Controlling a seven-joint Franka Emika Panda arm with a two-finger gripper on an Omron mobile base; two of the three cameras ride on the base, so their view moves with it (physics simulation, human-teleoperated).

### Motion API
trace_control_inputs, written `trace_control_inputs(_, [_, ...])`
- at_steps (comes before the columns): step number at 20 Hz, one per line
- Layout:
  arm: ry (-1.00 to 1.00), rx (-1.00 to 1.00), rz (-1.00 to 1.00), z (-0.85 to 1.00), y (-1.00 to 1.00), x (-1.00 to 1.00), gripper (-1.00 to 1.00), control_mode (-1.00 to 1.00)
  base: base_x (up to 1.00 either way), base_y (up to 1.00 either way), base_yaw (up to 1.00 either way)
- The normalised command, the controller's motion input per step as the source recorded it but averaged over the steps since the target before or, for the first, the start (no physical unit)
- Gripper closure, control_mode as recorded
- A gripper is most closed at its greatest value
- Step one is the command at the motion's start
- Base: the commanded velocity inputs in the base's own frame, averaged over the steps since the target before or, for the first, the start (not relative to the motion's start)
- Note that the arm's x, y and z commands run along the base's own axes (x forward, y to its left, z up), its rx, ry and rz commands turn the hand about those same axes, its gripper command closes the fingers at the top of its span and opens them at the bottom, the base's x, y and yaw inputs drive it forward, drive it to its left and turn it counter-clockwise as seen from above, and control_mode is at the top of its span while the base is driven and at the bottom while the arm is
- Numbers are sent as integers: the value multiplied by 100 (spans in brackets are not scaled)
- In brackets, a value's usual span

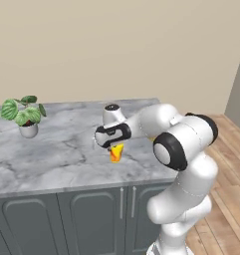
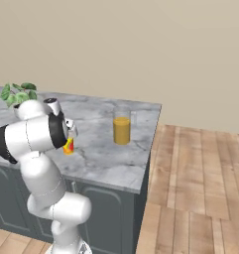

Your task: Place the pitcher and cup on the dining counter for serving.

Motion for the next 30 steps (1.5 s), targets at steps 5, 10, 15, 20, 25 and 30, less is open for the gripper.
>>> trace_control_inputs(5, [0, -1, 0, -6, 4, 1, -100, -100, 0, 0, 0])
trace_control_inputs(10, [0, 0, -2, 16, 5, 0, -100, -100, 0, 0, 0])
trace_control_inputs(15, [0, 0, -5, 68, 3, -8, -100, -100, 0, 0, 0])
trace_control_inputs(20, [-6, 0, -4, 85, 0, -52, -100, -100, 0, 0, 0])
trace_control_inputs(25, [-25, 0, -5, 44, -12, -100, -100, -100, 0, 0, 0])
trace_control_inputs(30, [-38, 0, -4, 5, -49, -100, -100, -100, 0, 0, 0])
